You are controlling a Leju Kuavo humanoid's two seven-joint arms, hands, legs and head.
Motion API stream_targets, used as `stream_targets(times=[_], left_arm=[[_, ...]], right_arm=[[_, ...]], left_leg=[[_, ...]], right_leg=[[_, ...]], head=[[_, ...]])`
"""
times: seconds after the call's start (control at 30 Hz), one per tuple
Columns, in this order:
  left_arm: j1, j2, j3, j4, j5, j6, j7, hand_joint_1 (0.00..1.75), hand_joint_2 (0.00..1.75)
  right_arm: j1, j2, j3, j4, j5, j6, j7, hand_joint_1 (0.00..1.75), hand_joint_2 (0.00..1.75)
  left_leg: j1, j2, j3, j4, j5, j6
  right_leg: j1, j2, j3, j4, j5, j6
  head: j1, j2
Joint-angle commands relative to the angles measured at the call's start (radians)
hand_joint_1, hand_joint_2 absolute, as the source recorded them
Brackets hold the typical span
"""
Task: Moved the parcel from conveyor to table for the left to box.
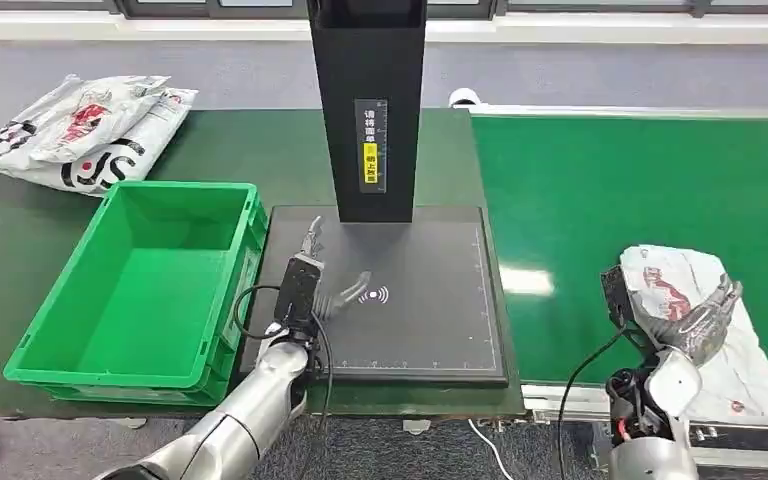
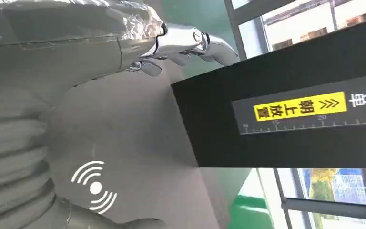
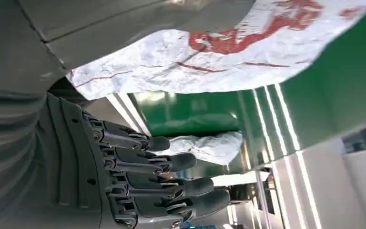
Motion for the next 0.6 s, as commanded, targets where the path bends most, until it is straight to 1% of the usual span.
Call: stream_targets(times=[0.03, 0.07, 0.1, 0.17, 0.27, 0.37, 0.43, 0.47, 0.53, 0.57, 0.6], left_arm=[[-0.079, 0.026, 0.061, 0.057, -0.005, 0.003, 0.003, 0.00, 1.75], [-0.080, 0.028, 0.061, 0.059, -0.007, 0.003, 0.003, 0.00, 1.75], [-0.079, 0.030, 0.066, 0.065, -0.006, -0.008, 0.003, 0.00, 1.75], [-0.078, 0.033, 0.068, 0.073, -0.009, -0.016, 0.003, 0.00, 1.75], [-0.071, 0.038, 0.072, 0.068, -0.008, -0.028, 0.003, 0.00, 1.75], [-0.070, 0.038, 0.077, 0.062, -0.010, -0.035, 0.003, 0.00, 1.75], [-0.074, 0.032, 0.084, 0.065, -0.010, -0.044, 0.003, 0.00, 1.75], [-0.073, 0.030, 0.085, 0.064, -0.010, -0.048, 0.003, 0.00, 1.75], [-0.068, 0.024, 0.085, 0.068, -0.019, -0.059, 0.003, 0.00, 1.75], [-0.068, 0.022, 0.087, 0.073, -0.024, -0.062, 0.003, 0.00, 1.75], [-0.069, 0.020, 0.084, 0.077, -0.028, -0.069, 0.003, 0.00, 1.75]], right_arm=[[-0.060, -0.155, 0.297, 0.409, -0.007, 0.006, 0.227, 0.00, 1.75], [-0.052, -0.156, 0.304, 0.408, -0.001, 0.006, 0.236, 0.00, 1.75], [-0.036, -0.156, 0.315, 0.405, -0.002, 0.006, 0.254, 0.00, 1.75], [-0.021, -0.155, 0.318, 0.403, -0.001, 0.013, 0.271, 0.00, 1.75], [-0.003, -0.152, 0.324, 0.397, -0.001, 0.012, 0.288, 0.00, 1.75], [0.007, -0.152, 0.352, 0.385, -0.001, 0.051, 0.320, 0.00, 1.75], [0.011, -0.159, 0.399, 0.385, -0.001, 0.119, 0.379, 0.00, 1.75], [0.013, -0.160, 0.404, 0.387, -0.001, 0.144, 0.392, 0.00, 1.75], [0.030, -0.163, 0.411, 0.384, -0.005, 0.231, 0.427, 0.00, 1.75], [0.038, -0.166, 0.423, 0.385, -0.001, 0.285, 0.448, 0.00, 1.75], [0.041, -0.166, 0.416, 0.393, -0.008, 0.336, 0.456, 0.00, 1.75]], left_leg=[[0.001, 0.005, 0.002, 0.000, -0.001, 0.000], [0.001, 0.006, 0.004, -0.001, -0.001, 0.000], [0.001, 0.003, 0.003, -0.001, -0.001, 0.000], [0.001, 0.001, 0.003, -0.001, 0.000, 0.000], [0.001, 0.002, 0.005, -0.002, -0.001, 0.000], [0.001, 0.001, 0.002, -0.001, -0.001, 0.000], [0.001, 0.003, 0.004, -0.002, -0.001, 0.000], [0.000, 0.002, 0.002, -0.001, -0.001, 0.000], [0.000, 0.002, 0.004, -0.002, -0.001, 0.000], [0.001, 0.001, 0.002, -0.001, -0.001, 0.000], [0.001, 0.001, 0.003, -0.001, -0.001, 0.000]], right_leg=[[0.001, 0.004, 0.002, -0.001, 0.001, -0.001], [0.001, 0.004, 0.003, -0.002, 0.001, -0.001], [0.002, 0.001, 0.003, -0.002, 0.000, -0.001], [0.001, 0.000, 0.003, -0.001, 0.000, -0.001], [0.001, 0.000, 0.004, -0.003, -0.001, -0.001], [0.001, 0.000, 0.002, -0.001, 0.000, -0.001], [0.001, 0.001, 0.003, -0.002, 0.000, -0.001], [0.001, 0.001, 0.001, -0.001, 0.000, -0.001], [0.001, 0.000, 0.004, -0.003, 0.000, -0.001], [0.001, 0.000, 0.002, -0.001, 0.000, -0.001], [0.001, 0.000, 0.003, -0.002, 0.000, -0.001]], head=[[0.000, 0.000], [0.000, 0.000], [0.000, 0.000], [0.000, 0.000], [0.000, 0.000], [0.000, 0.000], [0.000, 0.000], [0.000, 0.000], [0.000, 0.000], [0.000, 0.000], [0.000, 0.000]])
